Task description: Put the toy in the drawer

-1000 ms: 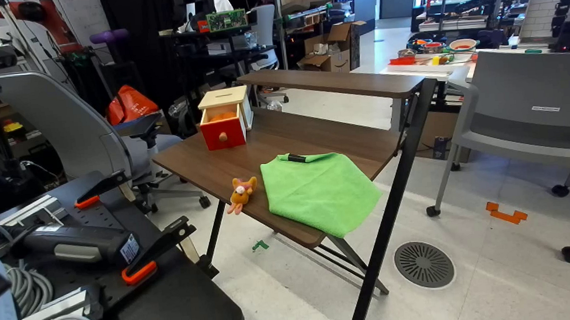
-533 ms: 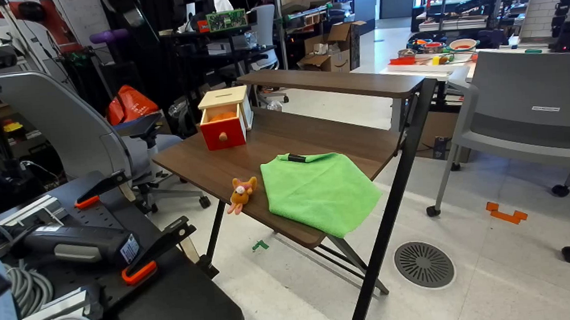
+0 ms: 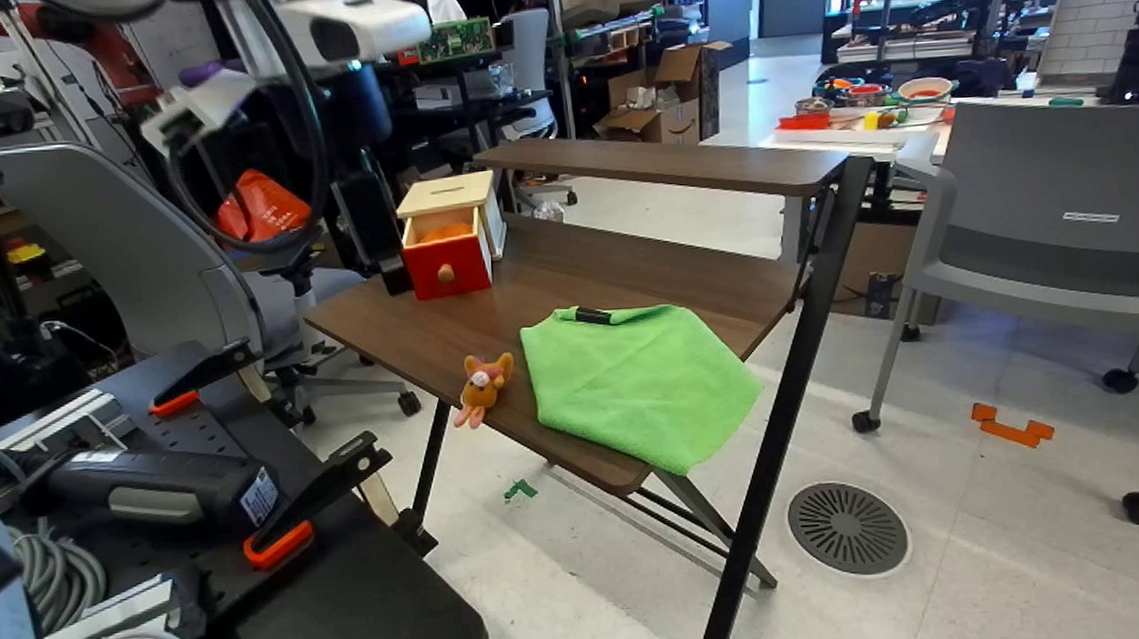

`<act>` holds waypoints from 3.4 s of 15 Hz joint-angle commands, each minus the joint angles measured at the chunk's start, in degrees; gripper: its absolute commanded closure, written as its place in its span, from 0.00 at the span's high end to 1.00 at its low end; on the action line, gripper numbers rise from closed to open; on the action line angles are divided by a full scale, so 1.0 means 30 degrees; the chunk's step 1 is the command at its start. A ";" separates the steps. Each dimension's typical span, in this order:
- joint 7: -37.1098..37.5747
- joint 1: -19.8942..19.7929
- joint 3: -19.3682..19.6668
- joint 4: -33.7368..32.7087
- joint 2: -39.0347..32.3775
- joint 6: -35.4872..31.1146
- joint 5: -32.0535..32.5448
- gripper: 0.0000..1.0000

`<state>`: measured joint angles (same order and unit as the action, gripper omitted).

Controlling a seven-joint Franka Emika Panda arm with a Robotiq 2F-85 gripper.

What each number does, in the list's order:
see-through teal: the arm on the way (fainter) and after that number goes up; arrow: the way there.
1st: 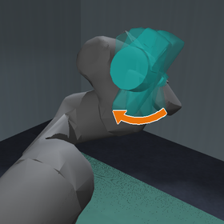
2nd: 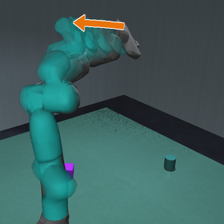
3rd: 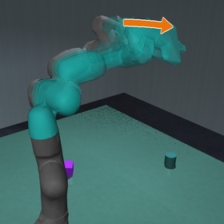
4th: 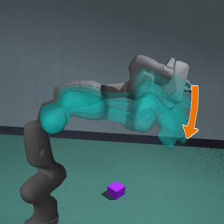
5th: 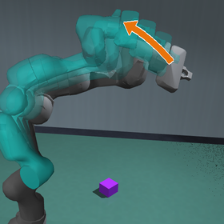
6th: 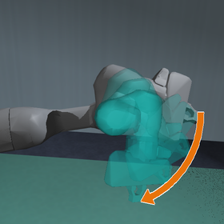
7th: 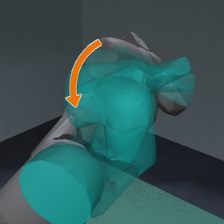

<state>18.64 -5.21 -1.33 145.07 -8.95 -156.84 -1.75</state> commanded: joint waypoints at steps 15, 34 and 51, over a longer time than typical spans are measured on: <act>0.0035 0.1316 0.0354 -0.8511 -1.1001 -0.0761 -0.3610 0.56; -0.0802 0.0975 0.0150 -0.6732 -0.7429 0.1930 -0.3854 0.63; 0.0117 0.2765 0.1492 -0.7130 -0.9664 0.1862 -0.2952 0.34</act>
<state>17.87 1.81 1.65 124.91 -37.25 -151.94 -11.61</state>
